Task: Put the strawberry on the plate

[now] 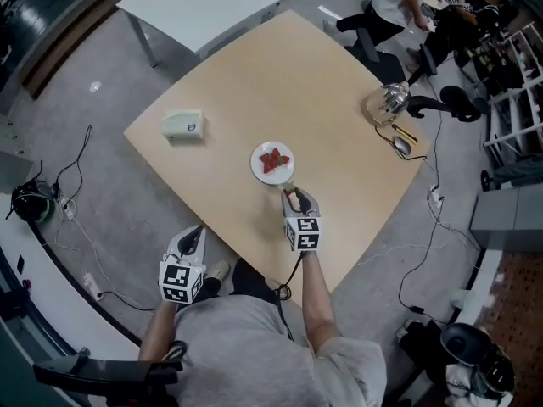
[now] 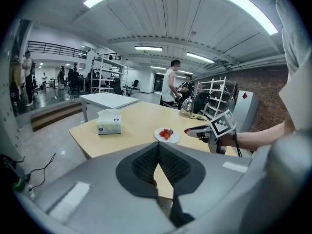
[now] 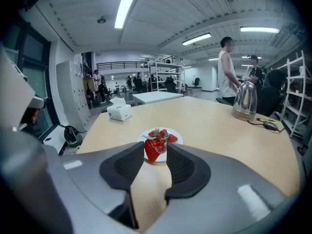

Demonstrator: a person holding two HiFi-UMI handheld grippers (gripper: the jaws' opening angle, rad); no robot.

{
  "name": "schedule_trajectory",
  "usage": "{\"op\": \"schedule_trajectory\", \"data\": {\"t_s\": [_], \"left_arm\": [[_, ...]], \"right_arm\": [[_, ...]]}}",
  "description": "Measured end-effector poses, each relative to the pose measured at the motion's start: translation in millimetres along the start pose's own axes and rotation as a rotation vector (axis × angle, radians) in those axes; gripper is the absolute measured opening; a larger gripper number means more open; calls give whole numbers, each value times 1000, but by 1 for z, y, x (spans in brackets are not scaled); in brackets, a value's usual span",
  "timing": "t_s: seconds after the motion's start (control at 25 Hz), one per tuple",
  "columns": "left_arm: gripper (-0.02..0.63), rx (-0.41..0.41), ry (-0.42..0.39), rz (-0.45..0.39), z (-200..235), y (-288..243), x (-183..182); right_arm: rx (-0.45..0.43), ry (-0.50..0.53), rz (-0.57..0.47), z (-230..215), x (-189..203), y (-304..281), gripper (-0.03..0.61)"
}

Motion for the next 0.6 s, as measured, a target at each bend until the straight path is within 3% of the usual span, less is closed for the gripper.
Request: {"op": "schedule_trajectory", "data": {"t_s": [0.28, 0.6], "left_arm": [[20, -72, 41, -9, 15, 8, 0], [20, -134, 72, -1, 29, 12, 2]], "right_arm": [[-50, 38, 14, -4, -24, -33, 152], [-60, 65, 88, -11, -18, -66, 152]]}}
Point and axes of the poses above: the fingertips, and each gripper's own axes: y backward along the fingers, z to its left, x out of its underside, the point moved 6 cm from there along y, backward along the fingers, and after that the axes turned 13 degrees about -x, right-handed, at the moved point
